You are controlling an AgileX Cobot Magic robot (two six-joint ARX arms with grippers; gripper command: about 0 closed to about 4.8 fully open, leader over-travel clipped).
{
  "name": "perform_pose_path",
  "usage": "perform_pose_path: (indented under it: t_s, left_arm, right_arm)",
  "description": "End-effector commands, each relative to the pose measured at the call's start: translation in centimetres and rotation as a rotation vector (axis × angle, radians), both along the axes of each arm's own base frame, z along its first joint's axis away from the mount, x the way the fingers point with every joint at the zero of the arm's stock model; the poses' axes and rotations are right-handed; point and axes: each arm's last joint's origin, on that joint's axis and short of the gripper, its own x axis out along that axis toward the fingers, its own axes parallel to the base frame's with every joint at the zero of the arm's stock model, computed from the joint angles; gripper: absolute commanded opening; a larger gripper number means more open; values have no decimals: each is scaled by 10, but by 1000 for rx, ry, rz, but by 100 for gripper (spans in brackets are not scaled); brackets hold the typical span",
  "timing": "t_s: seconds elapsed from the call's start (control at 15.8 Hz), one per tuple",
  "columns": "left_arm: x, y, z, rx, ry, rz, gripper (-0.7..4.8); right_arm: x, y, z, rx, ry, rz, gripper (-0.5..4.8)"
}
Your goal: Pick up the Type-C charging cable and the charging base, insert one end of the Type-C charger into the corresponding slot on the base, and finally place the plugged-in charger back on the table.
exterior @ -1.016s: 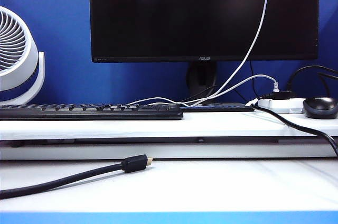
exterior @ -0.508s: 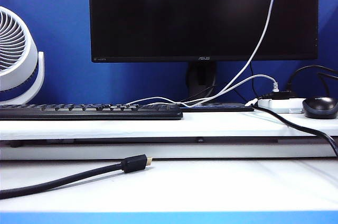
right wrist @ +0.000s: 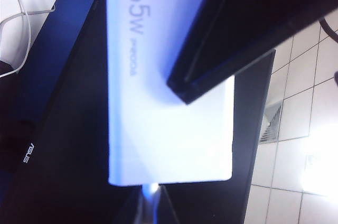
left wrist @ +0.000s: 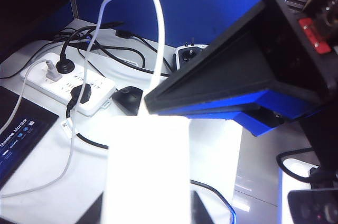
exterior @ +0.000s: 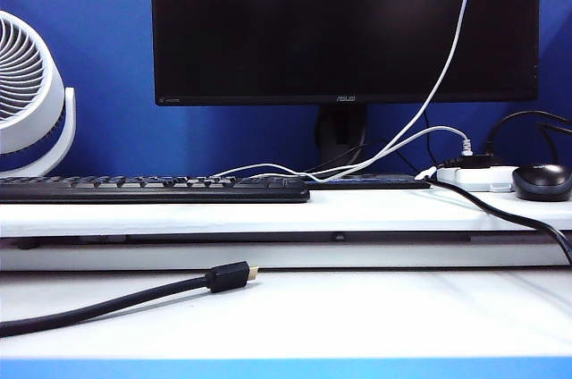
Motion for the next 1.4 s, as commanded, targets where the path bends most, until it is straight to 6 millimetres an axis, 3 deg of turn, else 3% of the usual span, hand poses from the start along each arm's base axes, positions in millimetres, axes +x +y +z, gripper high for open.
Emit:
perform_pose_path:
  t_s: [0.06, 0.76, 1.4]
  left_arm:
    - [0, -1, 6, -31, -39, -10, 53]
    - [4, 4, 6, -33, -31, 9, 53]
    - [1, 5, 0, 10, 20, 0, 53]
  right_arm:
    - [-4, 1, 4, 6, -17, 55, -1]
    - [-8, 0, 2, -13, 15, 101, -1]
    - [-15, 14, -1, -37, 10, 189, -1]
